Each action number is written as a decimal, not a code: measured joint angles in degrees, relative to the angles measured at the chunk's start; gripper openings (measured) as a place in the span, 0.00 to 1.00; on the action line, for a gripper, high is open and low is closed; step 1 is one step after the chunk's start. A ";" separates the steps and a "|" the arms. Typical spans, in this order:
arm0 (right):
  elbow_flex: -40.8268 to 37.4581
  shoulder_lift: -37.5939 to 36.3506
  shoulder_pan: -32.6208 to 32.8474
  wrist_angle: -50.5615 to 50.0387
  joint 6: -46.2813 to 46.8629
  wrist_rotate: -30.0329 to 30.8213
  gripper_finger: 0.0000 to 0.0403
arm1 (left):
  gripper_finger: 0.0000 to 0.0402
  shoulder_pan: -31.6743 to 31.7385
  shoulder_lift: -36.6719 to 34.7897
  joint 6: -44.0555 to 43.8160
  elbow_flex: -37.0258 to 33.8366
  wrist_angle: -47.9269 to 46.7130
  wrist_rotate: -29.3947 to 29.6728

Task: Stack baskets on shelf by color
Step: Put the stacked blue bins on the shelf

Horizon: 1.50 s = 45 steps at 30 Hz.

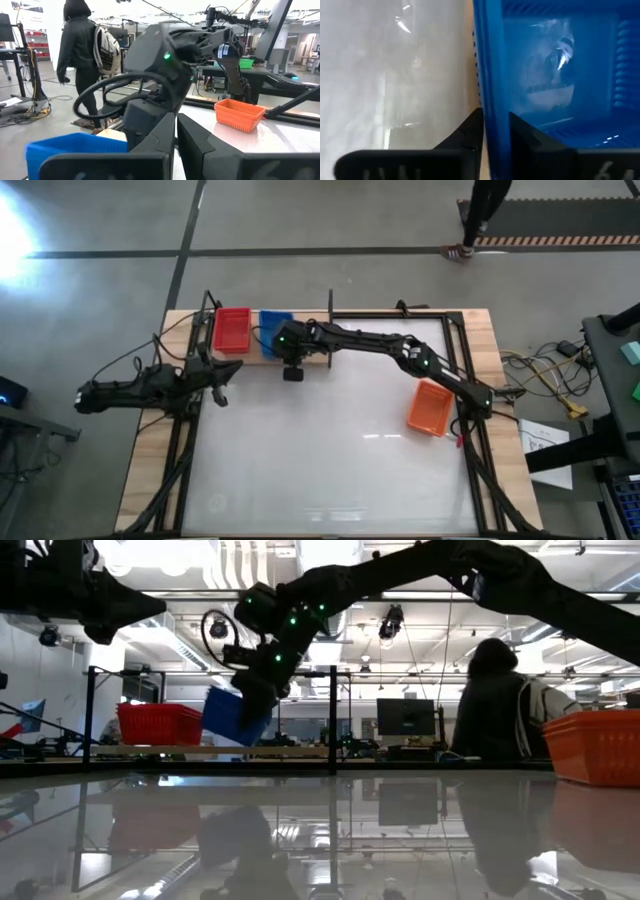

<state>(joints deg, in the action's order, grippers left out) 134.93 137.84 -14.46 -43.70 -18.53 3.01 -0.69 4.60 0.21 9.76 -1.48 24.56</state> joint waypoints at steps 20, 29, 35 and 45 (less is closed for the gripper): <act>-0.04 -0.75 0.61 5.05 3.63 3.04 0.43 | 0.01 0.00 1.21 -1.33 -0.01 0.01 -0.26; 0.02 -8.98 3.70 0.57 3.86 6.56 0.48 | 0.01 0.02 3.98 -1.06 -3.45 8.34 -0.26; -0.38 -15.37 6.91 -5.51 3.25 10.06 0.36 | 0.01 0.00 5.81 -0.90 -3.65 10.05 -0.35; -28.11 -28.49 9.18 13.50 4.08 1.65 0.03 | 0.01 -0.02 10.54 -0.90 -3.65 12.25 -3.28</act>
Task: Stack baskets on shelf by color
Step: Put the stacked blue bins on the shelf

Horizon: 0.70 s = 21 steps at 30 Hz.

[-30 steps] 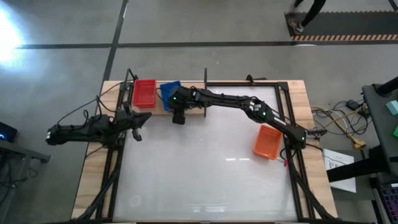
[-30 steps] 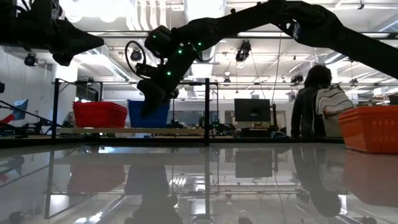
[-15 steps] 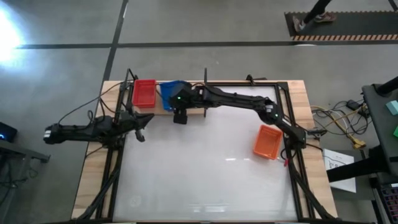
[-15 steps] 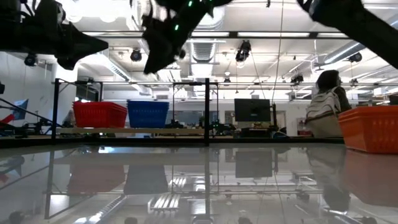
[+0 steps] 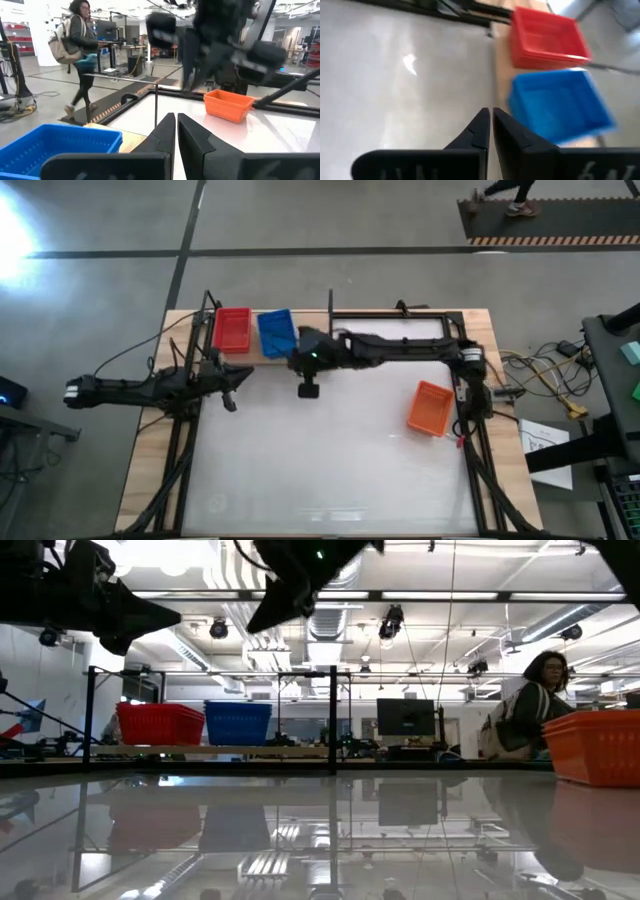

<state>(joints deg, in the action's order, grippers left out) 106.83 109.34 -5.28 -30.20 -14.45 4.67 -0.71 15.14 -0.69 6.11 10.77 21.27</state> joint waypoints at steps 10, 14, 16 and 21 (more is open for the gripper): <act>-41.92 -12.00 0.02 47.12 6.03 -8.17 0.02 | 0.01 0.00 6.64 -0.29 0.21 4.95 -0.28; -52.75 -15.61 0.15 56.22 8.75 -8.19 0.02 | 0.01 0.02 11.37 0.02 0.78 9.14 -0.28; -56.81 -17.46 0.15 58.05 9.52 -8.18 0.02 | 0.01 0.04 14.81 0.05 1.54 10.59 -0.22; -62.61 -21.72 0.13 59.67 10.13 -7.20 0.02 | 0.01 0.04 24.32 0.13 4.88 12.59 0.00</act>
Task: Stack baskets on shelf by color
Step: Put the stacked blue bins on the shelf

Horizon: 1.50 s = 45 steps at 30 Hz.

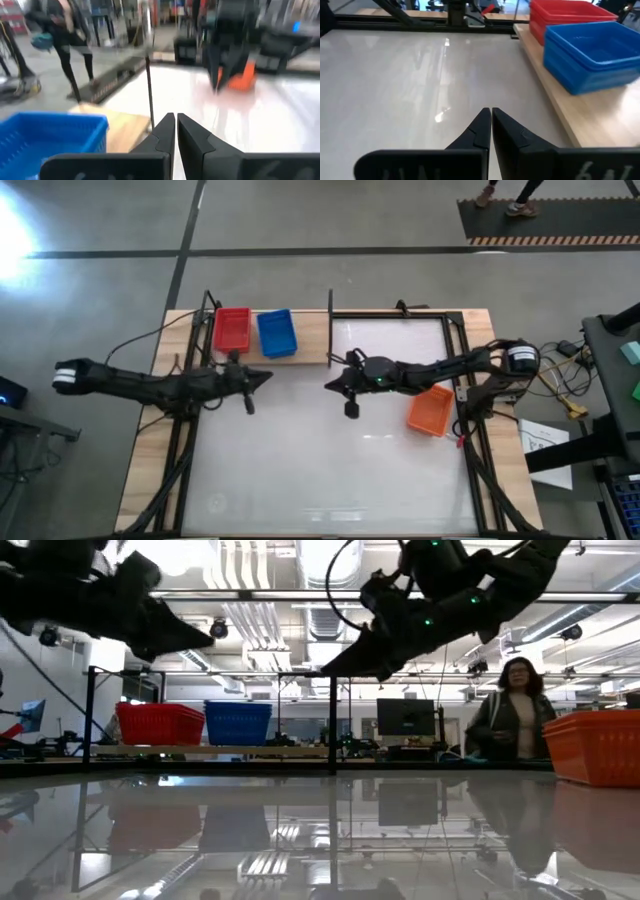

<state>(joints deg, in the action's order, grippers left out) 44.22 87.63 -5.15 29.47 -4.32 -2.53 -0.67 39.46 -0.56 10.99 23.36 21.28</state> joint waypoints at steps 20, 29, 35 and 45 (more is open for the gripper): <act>-6.58 -5.11 -0.11 4.26 -1.75 -0.98 0.02 | 0.01 3.67 22.69 1.22 18.25 -13.39 -0.20; -8.25 -5.13 -0.11 6.88 -1.86 -0.96 0.02 | 0.01 6.34 22.86 -0.38 18.34 -17.34 -1.29; -8.25 -5.13 -0.11 7.16 -2.43 -0.96 0.02 | 0.01 6.97 25.96 -0.15 18.63 -18.01 -1.31; -8.25 -5.13 -0.11 7.17 -1.66 -0.94 0.02 | 0.01 11.40 32.63 1.10 19.64 -18.52 9.21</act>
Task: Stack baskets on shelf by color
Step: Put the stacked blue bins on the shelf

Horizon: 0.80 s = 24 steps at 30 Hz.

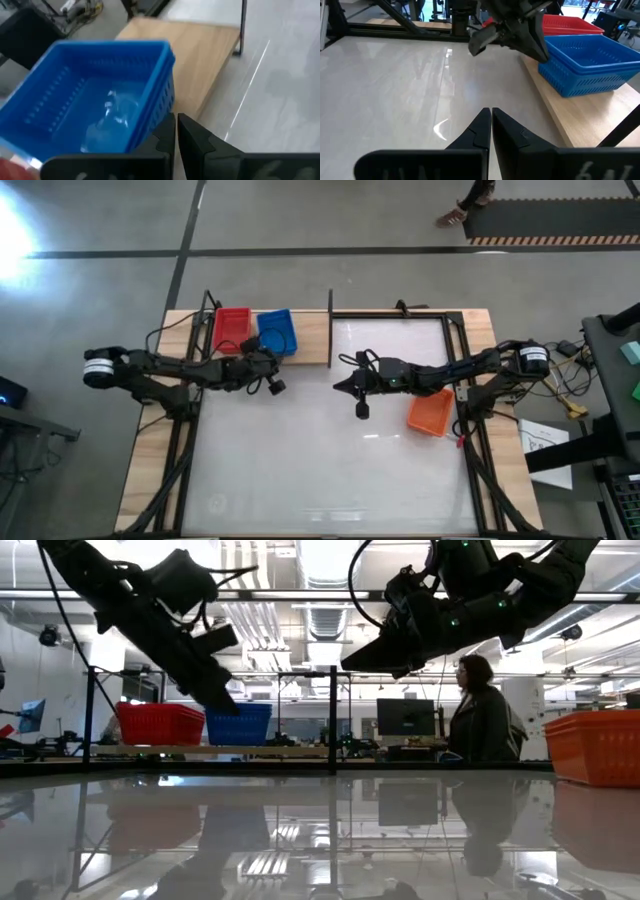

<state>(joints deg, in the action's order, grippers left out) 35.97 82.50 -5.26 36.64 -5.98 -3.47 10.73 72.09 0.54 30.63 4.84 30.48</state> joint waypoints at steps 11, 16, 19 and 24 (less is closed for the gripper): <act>0.00 0.00 0.00 0.07 -0.52 0.01 0.02 | 0.01 0.30 -5.48 -4.75 0.03 -11.09 8.82; 0.00 0.00 -0.02 0.06 -0.69 0.01 0.02 | 0.01 0.30 -10.24 -5.08 -0.02 -14.00 8.96; 0.00 0.00 -0.02 -0.02 -0.68 0.01 0.02 | 0.01 0.31 -13.18 -4.77 0.02 -14.36 7.22; 0.00 0.00 -0.01 -0.11 -1.28 0.01 0.02 | 0.01 2.92 -15.59 -1.14 4.01 -11.25 -4.53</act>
<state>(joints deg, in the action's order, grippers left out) 35.97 82.50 -5.26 36.53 -7.26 -3.46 13.65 56.50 -0.60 34.64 -6.41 25.95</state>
